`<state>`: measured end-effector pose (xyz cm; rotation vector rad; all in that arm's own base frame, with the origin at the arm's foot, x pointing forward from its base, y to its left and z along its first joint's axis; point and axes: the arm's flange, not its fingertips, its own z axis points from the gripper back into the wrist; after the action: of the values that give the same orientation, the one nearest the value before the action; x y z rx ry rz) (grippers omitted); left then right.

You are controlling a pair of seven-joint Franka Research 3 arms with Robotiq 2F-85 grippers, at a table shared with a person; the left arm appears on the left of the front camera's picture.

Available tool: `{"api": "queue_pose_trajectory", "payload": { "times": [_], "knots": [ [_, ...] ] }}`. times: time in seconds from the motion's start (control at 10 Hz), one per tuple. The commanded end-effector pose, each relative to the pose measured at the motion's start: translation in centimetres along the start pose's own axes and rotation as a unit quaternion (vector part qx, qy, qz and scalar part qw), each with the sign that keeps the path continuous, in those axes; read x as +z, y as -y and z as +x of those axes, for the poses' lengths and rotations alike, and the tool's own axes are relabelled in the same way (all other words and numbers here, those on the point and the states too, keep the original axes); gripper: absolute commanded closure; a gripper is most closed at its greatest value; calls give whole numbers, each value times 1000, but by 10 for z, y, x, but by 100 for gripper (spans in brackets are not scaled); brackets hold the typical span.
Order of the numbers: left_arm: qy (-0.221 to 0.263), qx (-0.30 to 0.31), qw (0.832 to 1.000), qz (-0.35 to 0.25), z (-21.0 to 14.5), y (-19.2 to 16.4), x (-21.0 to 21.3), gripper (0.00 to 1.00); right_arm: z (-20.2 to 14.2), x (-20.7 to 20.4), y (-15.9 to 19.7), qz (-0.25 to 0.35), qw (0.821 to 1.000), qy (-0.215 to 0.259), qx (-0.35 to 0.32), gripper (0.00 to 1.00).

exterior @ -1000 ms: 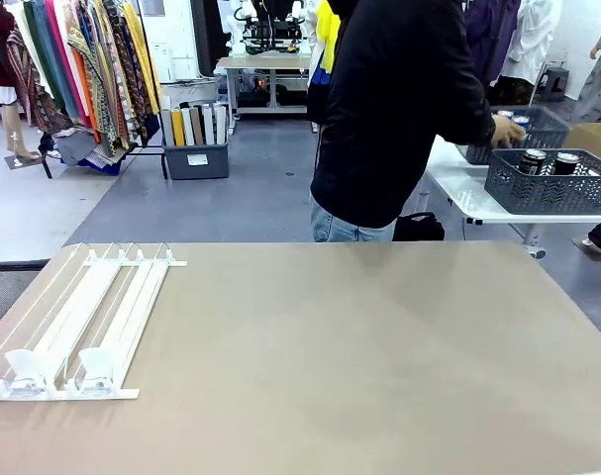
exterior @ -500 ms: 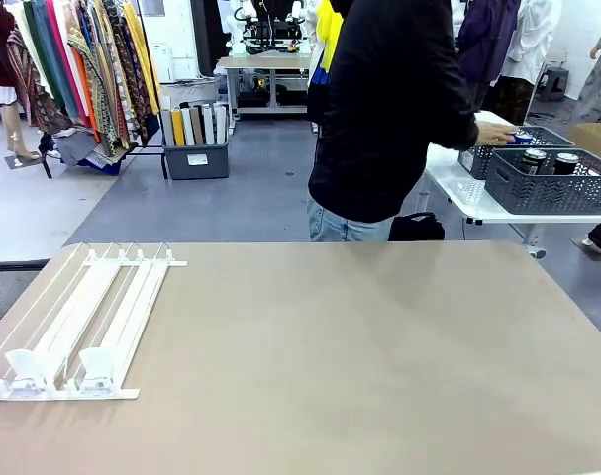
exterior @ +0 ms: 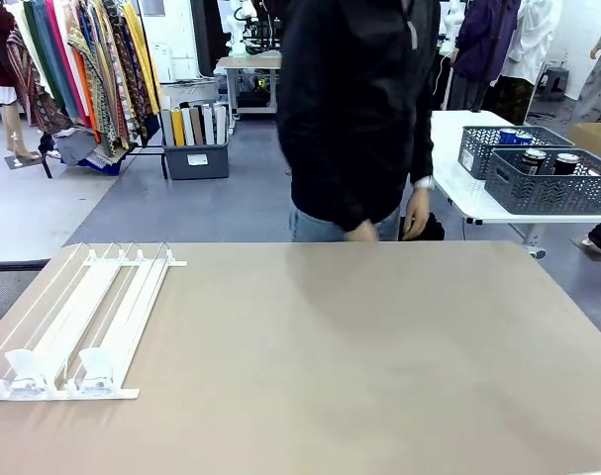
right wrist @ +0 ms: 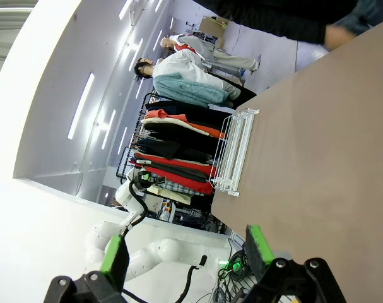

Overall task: Retrieve and store the cans from the dispenser.
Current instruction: Pick up one can from the Automatic Can Dispenser and place it in the middle of the table.

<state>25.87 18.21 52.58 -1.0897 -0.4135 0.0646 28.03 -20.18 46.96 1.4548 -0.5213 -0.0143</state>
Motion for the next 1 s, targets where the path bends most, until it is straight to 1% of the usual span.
{"api": "queue_pose_trajectory", "payload": {
  "times": [0.0,0.9],
  "knots": [
    [4,-8,1000,-10,1,1,0,0,2,0,-2,5,1000,2,13,0],
    [4,-8,1000,-10,1,1,0,0,2,0,-2,5,1000,2,13,0]
  ]
}}
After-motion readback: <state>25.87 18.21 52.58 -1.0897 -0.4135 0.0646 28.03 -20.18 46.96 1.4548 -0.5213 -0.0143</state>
